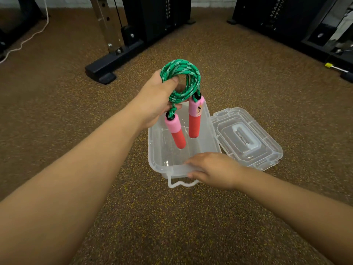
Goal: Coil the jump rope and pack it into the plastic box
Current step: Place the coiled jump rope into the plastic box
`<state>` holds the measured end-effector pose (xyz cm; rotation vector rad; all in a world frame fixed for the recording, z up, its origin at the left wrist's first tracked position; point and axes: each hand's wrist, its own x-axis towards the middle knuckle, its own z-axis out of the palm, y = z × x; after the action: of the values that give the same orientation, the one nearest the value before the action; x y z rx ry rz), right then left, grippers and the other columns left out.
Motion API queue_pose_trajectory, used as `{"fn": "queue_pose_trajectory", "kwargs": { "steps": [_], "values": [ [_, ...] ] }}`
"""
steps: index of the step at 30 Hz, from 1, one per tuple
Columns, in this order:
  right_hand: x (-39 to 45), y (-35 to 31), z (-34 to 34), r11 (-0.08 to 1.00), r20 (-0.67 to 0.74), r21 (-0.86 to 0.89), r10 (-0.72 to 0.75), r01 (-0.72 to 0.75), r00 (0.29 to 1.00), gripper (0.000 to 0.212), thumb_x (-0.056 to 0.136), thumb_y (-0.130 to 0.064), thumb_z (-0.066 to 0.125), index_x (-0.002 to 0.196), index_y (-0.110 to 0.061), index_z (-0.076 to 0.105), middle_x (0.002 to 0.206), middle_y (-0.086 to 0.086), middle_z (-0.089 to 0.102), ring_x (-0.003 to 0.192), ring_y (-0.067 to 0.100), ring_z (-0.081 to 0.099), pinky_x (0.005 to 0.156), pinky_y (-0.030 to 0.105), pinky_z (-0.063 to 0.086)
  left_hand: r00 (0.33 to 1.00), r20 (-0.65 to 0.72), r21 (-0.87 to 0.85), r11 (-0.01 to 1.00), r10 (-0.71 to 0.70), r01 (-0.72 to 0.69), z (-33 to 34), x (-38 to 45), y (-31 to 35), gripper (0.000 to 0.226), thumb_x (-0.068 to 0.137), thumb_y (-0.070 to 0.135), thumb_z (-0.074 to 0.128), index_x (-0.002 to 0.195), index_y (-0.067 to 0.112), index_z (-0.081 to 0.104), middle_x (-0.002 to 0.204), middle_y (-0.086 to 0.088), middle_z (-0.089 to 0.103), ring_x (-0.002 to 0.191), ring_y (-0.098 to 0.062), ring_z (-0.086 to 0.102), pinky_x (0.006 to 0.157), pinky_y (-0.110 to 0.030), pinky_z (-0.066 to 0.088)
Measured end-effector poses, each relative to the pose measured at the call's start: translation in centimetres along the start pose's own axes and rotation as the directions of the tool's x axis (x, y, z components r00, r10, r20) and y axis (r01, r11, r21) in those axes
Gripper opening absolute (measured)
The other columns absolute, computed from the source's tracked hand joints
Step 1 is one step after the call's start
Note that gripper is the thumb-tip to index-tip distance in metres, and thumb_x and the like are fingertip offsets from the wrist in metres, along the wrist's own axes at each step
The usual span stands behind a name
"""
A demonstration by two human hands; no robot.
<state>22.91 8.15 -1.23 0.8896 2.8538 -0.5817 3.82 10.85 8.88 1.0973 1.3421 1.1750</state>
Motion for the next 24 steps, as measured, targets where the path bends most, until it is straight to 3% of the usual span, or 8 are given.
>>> {"fn": "queue_pose_trajectory", "kwargs": {
  "steps": [7, 9, 11, 14, 16, 18, 21, 24],
  "values": [
    [-3.3, -1.4, 0.6, 0.998, 0.076, 0.065, -0.005, 0.0, 0.997, 0.04, 0.091, -0.051, 0.048, 0.123, -0.027, 0.054, 0.123, -0.006, 0.062, 0.111, 0.016, 0.057, 0.092, 0.038, 0.048, 0.997, 0.052, 0.009, 0.999, -0.048, 0.048, 0.4, -0.3, -2.3, 0.03, 0.099, 0.018, 0.043, 0.13, 0.015, 0.045, 0.127, -0.021, 0.057, 0.118, -0.039, 0.056, 0.101, -0.056, 0.043],
    [-3.7, -1.3, -0.2, 0.98, 0.012, 0.181, 0.083, -0.084, 0.996, 0.04, 0.085, -0.06, 0.05, 0.112, -0.031, 0.057, 0.112, -0.011, 0.063, 0.102, 0.007, 0.057, 0.089, 0.034, 0.05, 0.994, 0.081, 0.008, 0.997, -0.075, 0.074, 0.4, -0.4, -2.9, 0.028, 0.097, 0.02, 0.046, 0.125, 0.018, 0.048, 0.114, -0.016, 0.063, 0.114, -0.036, 0.058, 0.102, -0.058, 0.04],
    [-3.5, -0.6, -1.4, 0.919, -0.152, 0.347, 0.254, -0.189, 0.955, 0.034, 0.079, -0.058, 0.06, 0.096, -0.03, 0.051, 0.098, -0.013, 0.055, 0.09, 0.002, 0.052, 0.081, 0.027, 0.049, 0.987, 0.122, -0.01, 0.995, -0.102, 0.104, 0.3, -0.4, -3.4, 0.03, 0.094, 0.023, 0.05, 0.123, 0.018, 0.051, 0.1, -0.01, 0.062, 0.11, -0.036, 0.06, 0.102, -0.054, 0.042],
    [-1.9, 1.0, -2.5, 0.721, -0.229, 0.659, 0.462, -0.213, 0.857, 0.065, 0.066, -0.043, 0.081, 0.111, -0.027, 0.037, 0.119, -0.008, 0.044, 0.11, 0.007, 0.046, 0.097, 0.026, 0.041, 0.964, 0.216, -0.065, 0.983, -0.152, 0.17, 0.4, -0.4, -3.6, 0.028, 0.099, 0.014, 0.045, 0.127, 0.012, 0.048, 0.095, -0.01, 0.061, 0.112, -0.043, 0.059, 0.09, -0.046, 0.05],
    [-0.4, 1.6, -2.6, 0.577, -0.159, 0.81, 0.389, -0.106, 0.908, 0.088, 0.064, -0.032, 0.086, 0.127, -0.035, 0.025, 0.137, -0.01, 0.038, 0.128, 0.009, 0.042, 0.107, 0.03, 0.037, 0.948, 0.261, -0.083, 0.974, -0.182, 0.21, 0.6, -0.3, -3.8, 0.023, 0.099, 0.013, 0.042, 0.121, 0.013, 0.049, 0.088, -0.008, 0.062, 0.106, -0.045, 0.062, 0.093, -0.049, 0.048],
    [1.0, 1.8, -1.9, 0.415, -0.078, 0.908, 0.29, -0.052, 0.954, 0.082, 0.071, -0.011, 0.081, 0.135, -0.026, 0.031, 0.135, -0.007, 0.051, 0.123, 0.01, 0.053, 0.102, 0.031, 0.045, 0.938, 0.276, -0.111, 0.962, -0.21, 0.248, 0.8, 0.0, -4.2, 0.019, 0.099, 0.012, 0.042, 0.116, 0.012, 0.05, 0.093, -0.012, 0.062, 0.098, -0.041, 0.063, 0.091, -0.05, 0.049],
    [2.6, 1.6, -0.9, 0.178, -0.007, 0.983, 0.262, -0.041, 0.965, 0.06, 0.077, 0.011, 0.067, 0.13, -0.01, 0.048, 0.118, 0.002, 0.067, 0.108, 0.011, 0.065, 0.087, 0.022, 0.052, 0.932, 0.253, -0.162, 0.939, -0.258, 0.304, 0.8, 1.1, -5.6, 0.016, 0.099, 0.01, 0.04, 0.109, 0.009, 0.052, 0.089, -0.013, 0.064, 0.082, -0.029, 0.065, 0.08, -0.045, 0.055],
    [3.9, 1.7, -0.1, 0.105, 0.066, 0.989, 0.318, -0.105, 0.946, 0.048, 0.081, 0.01, 0.063, 0.125, -0.007, 0.054, 0.108, 0.006, 0.069, 0.095, 0.013, 0.067, 0.078, 0.02, 0.054, 0.911, 0.238, -0.174, 0.908, -0.338, 0.382, 1.2, 2.4, -7.5, 0.018, 0.1, 0.01, 0.038, 0.105, 0.006, 0.055, 0.09, -0.015, 0.066, 0.08, -0.027, 0.066, 0.081, -0.045, 0.054]
  ]
}}
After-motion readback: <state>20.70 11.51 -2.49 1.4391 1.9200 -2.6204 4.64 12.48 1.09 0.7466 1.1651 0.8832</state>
